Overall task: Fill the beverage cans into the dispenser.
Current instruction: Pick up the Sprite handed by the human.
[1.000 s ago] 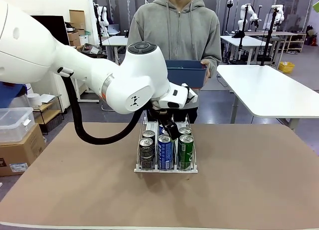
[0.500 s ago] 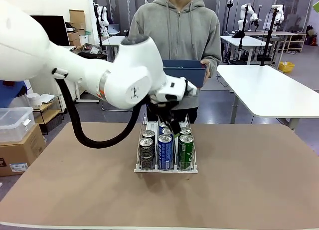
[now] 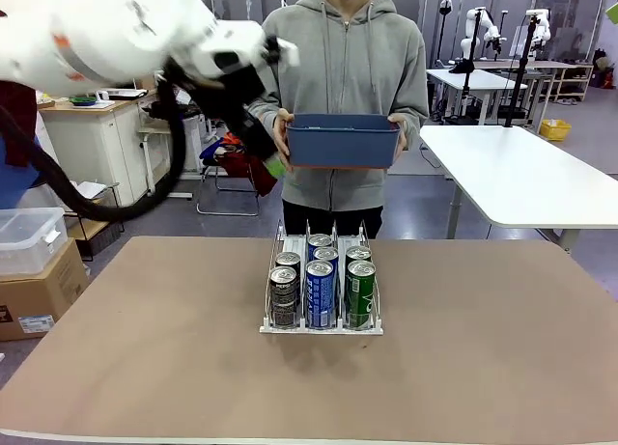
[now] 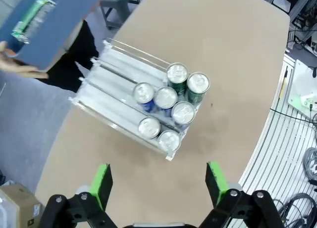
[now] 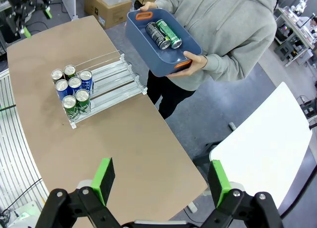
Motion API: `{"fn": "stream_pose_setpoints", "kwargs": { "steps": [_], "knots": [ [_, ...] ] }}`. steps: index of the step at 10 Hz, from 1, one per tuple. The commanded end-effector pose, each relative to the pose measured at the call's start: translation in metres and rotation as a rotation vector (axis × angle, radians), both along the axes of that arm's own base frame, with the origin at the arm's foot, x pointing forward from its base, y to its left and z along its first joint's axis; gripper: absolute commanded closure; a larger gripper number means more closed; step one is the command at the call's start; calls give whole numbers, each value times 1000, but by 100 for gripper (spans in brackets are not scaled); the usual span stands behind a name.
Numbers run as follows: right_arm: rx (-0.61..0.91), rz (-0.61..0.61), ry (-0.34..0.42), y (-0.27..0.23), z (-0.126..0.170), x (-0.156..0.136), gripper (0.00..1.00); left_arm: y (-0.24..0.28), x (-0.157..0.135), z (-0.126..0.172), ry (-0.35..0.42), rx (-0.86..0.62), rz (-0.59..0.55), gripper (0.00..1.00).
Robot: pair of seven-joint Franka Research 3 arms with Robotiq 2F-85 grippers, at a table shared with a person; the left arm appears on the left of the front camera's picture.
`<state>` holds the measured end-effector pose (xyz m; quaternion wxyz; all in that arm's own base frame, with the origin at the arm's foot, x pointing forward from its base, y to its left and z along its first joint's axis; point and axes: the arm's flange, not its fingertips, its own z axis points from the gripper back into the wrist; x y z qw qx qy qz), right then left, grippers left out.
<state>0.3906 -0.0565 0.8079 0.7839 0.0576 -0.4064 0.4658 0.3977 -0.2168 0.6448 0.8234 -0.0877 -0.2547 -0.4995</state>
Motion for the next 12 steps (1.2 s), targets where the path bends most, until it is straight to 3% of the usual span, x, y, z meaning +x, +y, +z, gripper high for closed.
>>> {"fn": "stream_pose_setpoints", "kwargs": {
  "steps": [1, 5, 10, 12],
  "knots": [
    [4, 11, 0, 0, -1, -1, 0, 27, 10, 32, -8, -31, -64, 0],
    [4, 11, 0, 0, -1, -1, 0, 69, -13, 103, -106, -95, -11, 0],
    [4, 11, 0, 0, -1, -1, 0, 111, -36, 127, -191, -153, 85, 0],
    [4, 11, 0, 0, -1, -1, 0, 97, -31, 134, -177, -119, 53, 0]
  ]
}}
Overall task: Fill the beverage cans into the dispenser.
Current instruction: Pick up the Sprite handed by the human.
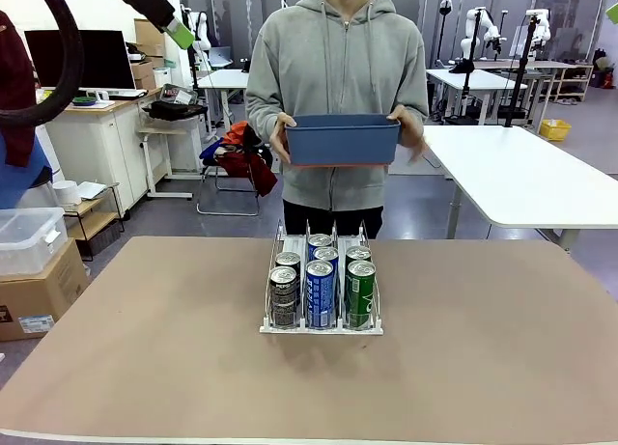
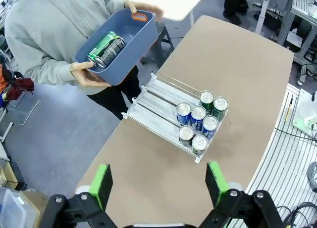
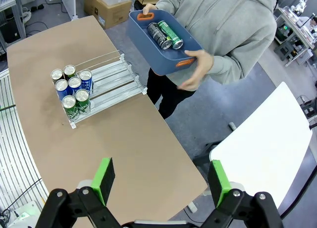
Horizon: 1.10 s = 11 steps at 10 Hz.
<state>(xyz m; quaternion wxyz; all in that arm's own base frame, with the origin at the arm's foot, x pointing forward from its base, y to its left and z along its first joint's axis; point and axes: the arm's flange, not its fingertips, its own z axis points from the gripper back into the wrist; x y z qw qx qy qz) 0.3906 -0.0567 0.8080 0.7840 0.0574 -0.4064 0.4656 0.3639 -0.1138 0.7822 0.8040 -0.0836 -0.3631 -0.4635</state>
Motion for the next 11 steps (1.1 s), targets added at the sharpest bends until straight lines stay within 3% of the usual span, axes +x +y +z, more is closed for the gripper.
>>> {"fn": "stream_pose_setpoints", "kwargs": {
  "steps": [1, 11],
  "knots": [
    [4, 11, 0, 0, -1, -1, 0, -6, 3, -3, 9, 5, -8, 0],
    [4, 11, 0, 0, -1, -1, 0, -6, 3, -3, 9, 5, -8, 0]
  ]
}}
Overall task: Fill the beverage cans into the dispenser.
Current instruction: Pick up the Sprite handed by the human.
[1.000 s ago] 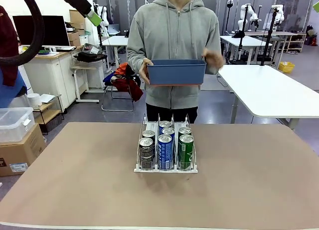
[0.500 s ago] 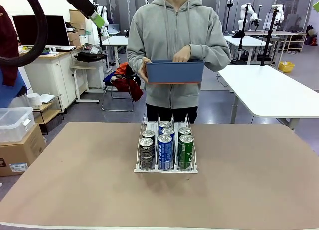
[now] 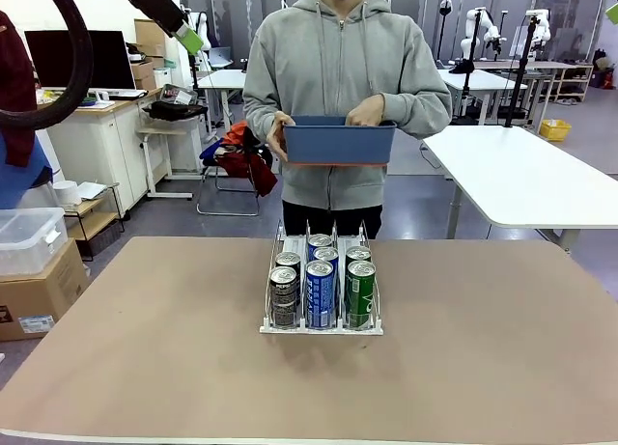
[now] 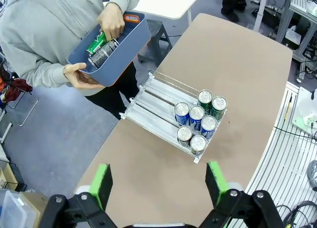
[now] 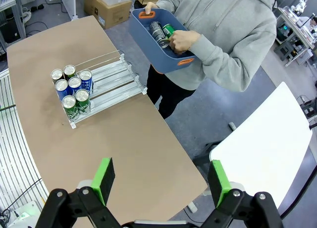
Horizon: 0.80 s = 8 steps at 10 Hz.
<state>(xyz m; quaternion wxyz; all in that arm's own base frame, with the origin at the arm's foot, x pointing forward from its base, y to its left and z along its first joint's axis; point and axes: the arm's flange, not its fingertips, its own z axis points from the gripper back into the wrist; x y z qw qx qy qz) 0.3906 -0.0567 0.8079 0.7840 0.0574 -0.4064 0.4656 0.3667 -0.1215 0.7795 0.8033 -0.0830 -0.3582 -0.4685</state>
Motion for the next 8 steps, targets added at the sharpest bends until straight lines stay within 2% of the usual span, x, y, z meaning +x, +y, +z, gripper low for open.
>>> {"fn": "stream_pose_setpoints", "kwargs": {
  "steps": [1, 8],
  "knots": [
    [4, 11, 0, 0, -1, -1, 0, 2, 0, 0, 3, -4, 1, 0],
    [4, 11, 0, 0, -1, -1, 0, 2, 0, 0, 3, -4, 1, 0]
  ]
}}
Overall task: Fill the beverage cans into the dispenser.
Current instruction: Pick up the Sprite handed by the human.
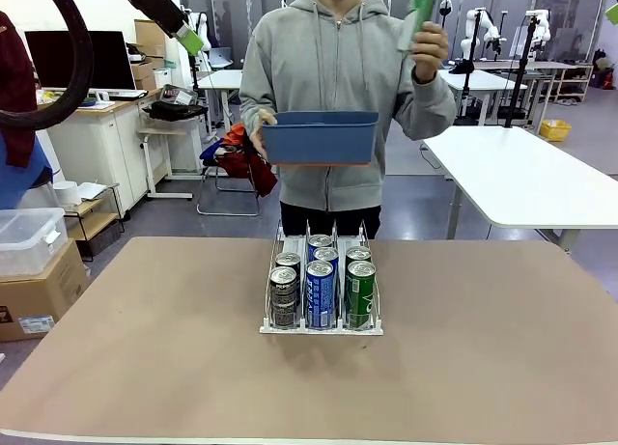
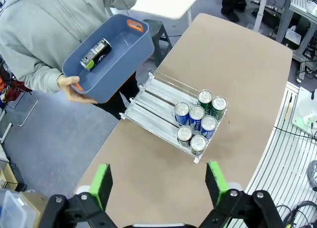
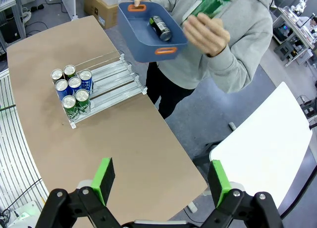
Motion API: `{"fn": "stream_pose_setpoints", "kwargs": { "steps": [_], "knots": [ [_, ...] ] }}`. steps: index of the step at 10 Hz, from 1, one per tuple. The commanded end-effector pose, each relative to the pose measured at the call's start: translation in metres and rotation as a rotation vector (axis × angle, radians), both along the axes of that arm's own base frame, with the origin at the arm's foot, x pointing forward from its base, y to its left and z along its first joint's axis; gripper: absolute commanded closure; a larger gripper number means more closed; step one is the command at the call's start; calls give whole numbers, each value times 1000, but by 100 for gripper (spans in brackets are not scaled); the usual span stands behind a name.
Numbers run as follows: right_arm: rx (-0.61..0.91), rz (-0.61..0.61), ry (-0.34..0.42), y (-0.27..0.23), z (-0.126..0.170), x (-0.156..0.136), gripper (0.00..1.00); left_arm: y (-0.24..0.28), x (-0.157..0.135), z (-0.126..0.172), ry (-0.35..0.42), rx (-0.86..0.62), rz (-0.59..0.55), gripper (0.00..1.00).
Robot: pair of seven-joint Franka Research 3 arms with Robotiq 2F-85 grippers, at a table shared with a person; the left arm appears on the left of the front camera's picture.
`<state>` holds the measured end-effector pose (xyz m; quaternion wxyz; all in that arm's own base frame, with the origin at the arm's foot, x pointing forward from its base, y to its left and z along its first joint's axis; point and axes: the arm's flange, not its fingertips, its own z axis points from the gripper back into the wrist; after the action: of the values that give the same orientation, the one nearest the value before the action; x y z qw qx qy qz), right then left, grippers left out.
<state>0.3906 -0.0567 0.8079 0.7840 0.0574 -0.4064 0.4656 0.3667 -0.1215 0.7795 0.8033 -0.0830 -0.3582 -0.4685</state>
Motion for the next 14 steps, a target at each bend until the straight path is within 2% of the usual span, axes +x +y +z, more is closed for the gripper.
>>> {"fn": "stream_pose_setpoints", "kwargs": {
  "steps": [1, 14],
  "knots": [
    [4, 11, 0, 0, -1, -1, 0, 2, 0, 0, 3, -4, 1, 0],
    [4, 11, 0, 0, -1, -1, 0, 2, 0, 0, 3, -4, 1, 0]
  ]
}}
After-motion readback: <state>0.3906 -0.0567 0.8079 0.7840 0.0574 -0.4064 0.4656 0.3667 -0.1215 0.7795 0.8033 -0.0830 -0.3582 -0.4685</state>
